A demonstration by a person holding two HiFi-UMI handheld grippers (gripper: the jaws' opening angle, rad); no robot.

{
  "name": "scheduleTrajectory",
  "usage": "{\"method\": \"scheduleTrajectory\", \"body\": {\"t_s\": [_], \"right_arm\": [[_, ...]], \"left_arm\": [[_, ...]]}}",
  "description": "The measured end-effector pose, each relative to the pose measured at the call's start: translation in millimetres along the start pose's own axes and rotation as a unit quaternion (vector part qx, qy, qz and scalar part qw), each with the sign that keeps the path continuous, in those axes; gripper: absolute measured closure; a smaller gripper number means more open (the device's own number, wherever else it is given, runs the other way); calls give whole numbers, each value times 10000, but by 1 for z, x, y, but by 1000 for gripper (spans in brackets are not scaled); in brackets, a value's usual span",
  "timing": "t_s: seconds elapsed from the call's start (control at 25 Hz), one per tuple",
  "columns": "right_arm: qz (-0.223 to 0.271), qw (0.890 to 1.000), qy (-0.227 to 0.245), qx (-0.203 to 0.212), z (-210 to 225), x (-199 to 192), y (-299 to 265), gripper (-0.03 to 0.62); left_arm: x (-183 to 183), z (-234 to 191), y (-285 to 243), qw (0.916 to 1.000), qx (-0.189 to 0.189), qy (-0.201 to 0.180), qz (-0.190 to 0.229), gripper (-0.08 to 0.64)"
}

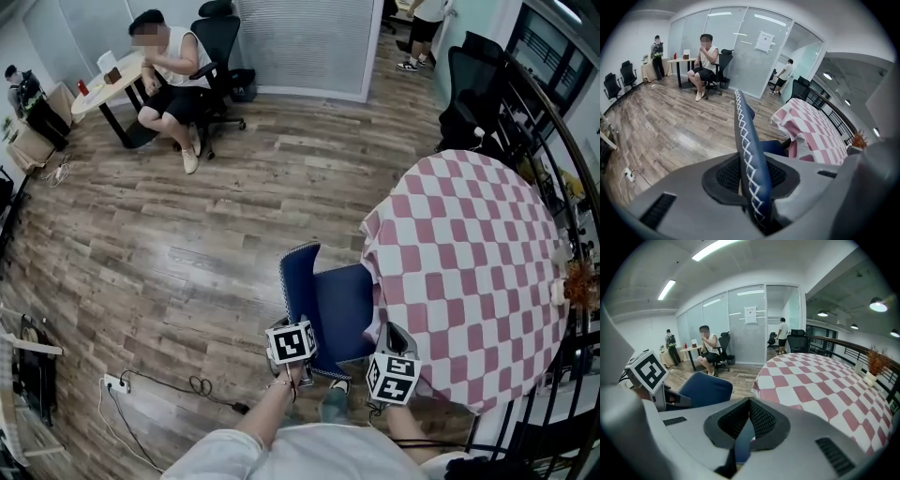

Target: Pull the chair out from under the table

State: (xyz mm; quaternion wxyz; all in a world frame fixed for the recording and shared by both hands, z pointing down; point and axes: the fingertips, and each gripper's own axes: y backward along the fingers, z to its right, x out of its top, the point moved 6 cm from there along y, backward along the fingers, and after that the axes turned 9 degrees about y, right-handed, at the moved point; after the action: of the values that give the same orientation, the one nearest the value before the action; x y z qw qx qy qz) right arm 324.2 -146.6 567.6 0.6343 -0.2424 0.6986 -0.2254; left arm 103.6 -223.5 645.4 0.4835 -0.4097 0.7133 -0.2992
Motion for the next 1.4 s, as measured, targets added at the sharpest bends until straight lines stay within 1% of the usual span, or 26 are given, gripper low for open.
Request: {"method": "scheduleTrajectory", "body": {"t_s": [0.16,0.32,0.72,1.4], "right_arm": [[-38,10000,-21,-90,-3,2,5,574],[-39,10000,0,-85,-11,4,8,574],[-76,9999,37,-80,-45,9,14,574],[-160,9998,-23,-114,-111,6,21,574]], "left_arm": [[1,-8,4,10000,-51,31,-22,468],[5,-19,7,9999,-59,84,-20,469],[14,-55,19,9998,-37,216,-25,472],[25,-115,38,9997,-65,239,-79,472]]}}
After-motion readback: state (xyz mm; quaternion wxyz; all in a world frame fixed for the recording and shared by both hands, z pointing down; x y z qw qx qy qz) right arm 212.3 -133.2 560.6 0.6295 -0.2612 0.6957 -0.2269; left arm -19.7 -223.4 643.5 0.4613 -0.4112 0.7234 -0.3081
